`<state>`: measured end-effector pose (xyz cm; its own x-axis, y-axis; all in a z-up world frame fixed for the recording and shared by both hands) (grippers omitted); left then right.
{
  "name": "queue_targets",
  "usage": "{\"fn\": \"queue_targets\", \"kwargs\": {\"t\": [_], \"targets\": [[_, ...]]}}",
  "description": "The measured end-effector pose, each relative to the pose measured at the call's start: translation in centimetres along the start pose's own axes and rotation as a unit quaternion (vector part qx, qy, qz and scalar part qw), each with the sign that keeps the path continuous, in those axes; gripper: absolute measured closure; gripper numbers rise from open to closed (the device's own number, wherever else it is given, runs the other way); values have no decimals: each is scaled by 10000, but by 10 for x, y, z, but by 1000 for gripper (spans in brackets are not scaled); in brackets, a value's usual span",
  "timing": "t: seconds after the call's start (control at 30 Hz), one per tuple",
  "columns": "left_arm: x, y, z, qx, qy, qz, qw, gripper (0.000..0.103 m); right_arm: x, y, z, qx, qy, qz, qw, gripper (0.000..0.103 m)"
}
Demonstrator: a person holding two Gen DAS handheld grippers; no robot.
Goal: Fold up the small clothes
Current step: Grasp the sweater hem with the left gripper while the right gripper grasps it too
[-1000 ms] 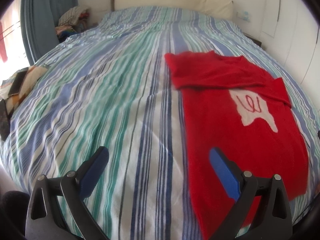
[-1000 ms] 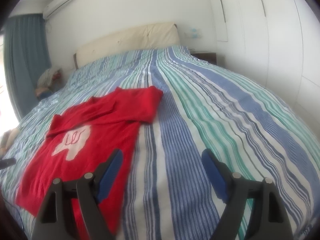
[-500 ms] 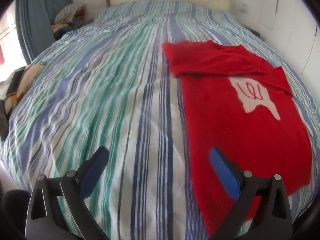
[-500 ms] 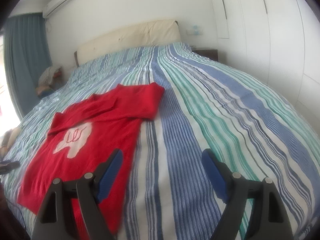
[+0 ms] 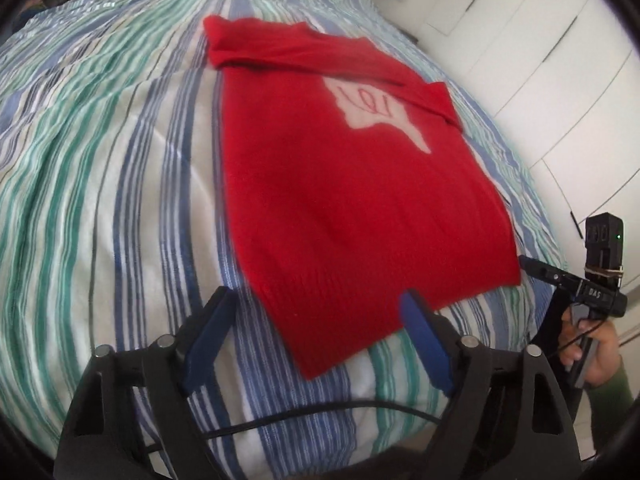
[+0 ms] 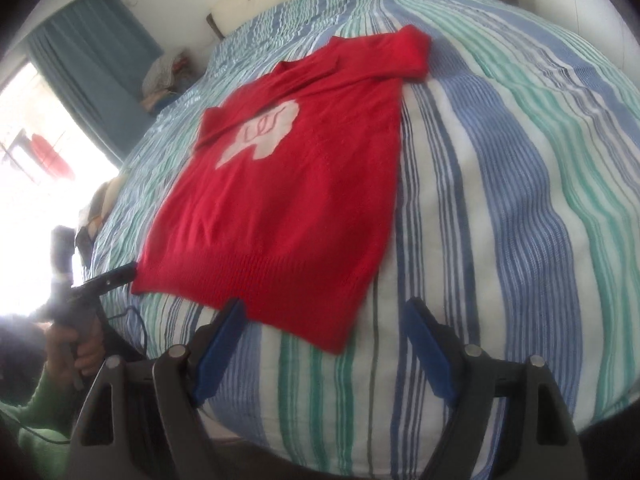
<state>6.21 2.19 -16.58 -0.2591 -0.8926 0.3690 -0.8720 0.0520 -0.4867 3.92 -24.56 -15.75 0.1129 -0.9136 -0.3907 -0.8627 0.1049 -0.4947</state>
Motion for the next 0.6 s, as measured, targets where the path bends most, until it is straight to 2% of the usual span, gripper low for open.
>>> {"fn": "queue_targets", "kwargs": {"t": [0.07, 0.2, 0.3, 0.33, 0.37, 0.4, 0.43, 0.53, 0.6], "targets": [[0, 1, 4, -40, -114, 64, 9999, 31, 1, -1, 14, -17, -142, 163, 9998, 26], [-7, 3, -1, -102, -78, -59, 9999, 58, 3, -2, 23, -99, -443, 489, 9978, 32], [-9, 7, -2, -216, 2, -118, 9997, 70, 0, 1, 22, -183, -635, 479, 9967, 38], [-5, 8, -1, -273, 33, -61, 9996, 84, -1, 2, 22, -211, -679, 460, 9964, 44], [-2, 10, 0, -333, 71, -3, 9994, 94, -5, 3, 25, -284, -718, 398, 9962, 51], [1, 10, 0, -364, 118, 20, 9993, 98, -10, 5, 28, -393, -731, 276, 9962, 75], [2, 10, -1, -346, 108, 34, 9993, 99, -14, 7, 32, -484, -650, 116, 9966, 96], [-2, -1, -13, -208, 270, -220, 9992, 100, -19, 1, 31, -468, -459, -85, 9978, 97], [-8, -18, -24, 9, 495, -499, 9975, 100, -20, -14, 19, -262, -451, -102, 9986, 97]]}}
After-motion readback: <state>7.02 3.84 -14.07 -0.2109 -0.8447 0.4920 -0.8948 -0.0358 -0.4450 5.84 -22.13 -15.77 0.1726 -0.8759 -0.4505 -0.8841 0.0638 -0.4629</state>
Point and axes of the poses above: each gripper's, at about its wrist camera, not at the fingertips, and z roughly the way its jaws point, x to its right, y to its underside, the point moved 10 cm from there along z, roughly the way its jaws point
